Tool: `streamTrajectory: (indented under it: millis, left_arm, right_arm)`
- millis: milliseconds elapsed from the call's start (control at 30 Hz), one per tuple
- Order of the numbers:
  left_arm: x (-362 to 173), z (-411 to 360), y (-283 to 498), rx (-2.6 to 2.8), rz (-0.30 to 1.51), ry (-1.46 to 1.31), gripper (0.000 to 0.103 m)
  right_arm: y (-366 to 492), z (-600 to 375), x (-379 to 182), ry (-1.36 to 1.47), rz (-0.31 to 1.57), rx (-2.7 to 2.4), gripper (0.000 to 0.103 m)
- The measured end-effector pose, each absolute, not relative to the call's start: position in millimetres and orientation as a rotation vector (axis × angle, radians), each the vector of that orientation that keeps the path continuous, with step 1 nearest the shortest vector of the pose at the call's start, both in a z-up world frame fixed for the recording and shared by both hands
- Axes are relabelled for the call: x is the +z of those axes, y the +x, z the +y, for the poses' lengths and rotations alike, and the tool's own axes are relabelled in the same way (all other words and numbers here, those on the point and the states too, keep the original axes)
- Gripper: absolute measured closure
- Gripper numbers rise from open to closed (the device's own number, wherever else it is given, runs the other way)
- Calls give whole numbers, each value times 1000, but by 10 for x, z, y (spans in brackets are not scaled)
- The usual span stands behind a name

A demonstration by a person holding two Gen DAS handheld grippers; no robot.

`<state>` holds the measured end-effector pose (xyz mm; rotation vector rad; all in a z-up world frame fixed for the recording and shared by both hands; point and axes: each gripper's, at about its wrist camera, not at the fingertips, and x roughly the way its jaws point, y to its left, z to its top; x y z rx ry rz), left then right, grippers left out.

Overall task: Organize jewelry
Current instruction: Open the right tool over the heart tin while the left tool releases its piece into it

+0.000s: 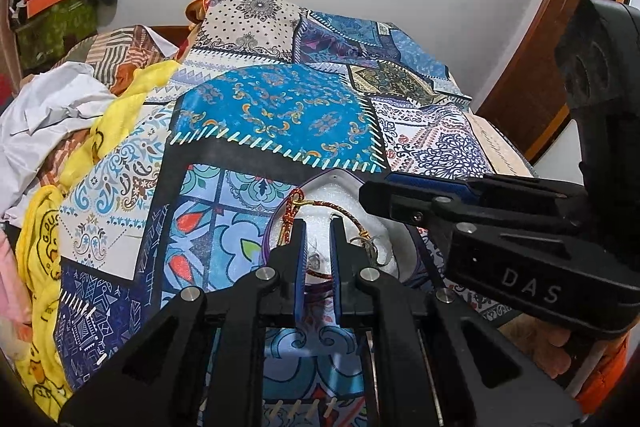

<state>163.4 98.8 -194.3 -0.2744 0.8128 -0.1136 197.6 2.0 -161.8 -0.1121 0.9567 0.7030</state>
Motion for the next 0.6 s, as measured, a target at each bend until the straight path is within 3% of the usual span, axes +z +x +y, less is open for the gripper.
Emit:
streamTrajectory:
  millis: [133,267,600]
  left_arm:
    - [-1889,1002,1593,-100,805,-268,94]
    - [-1786,1005,1541,-91,786,-259,92]
    - [-1451,886,1419,-83,723,-221,88]
  right_arm:
    - [1942,27,-1572,-123,943,710,85]
    - [1914,8,-1502,-127,920,700,67]
    - [1799,-228,-1184,-114,825,660,67]
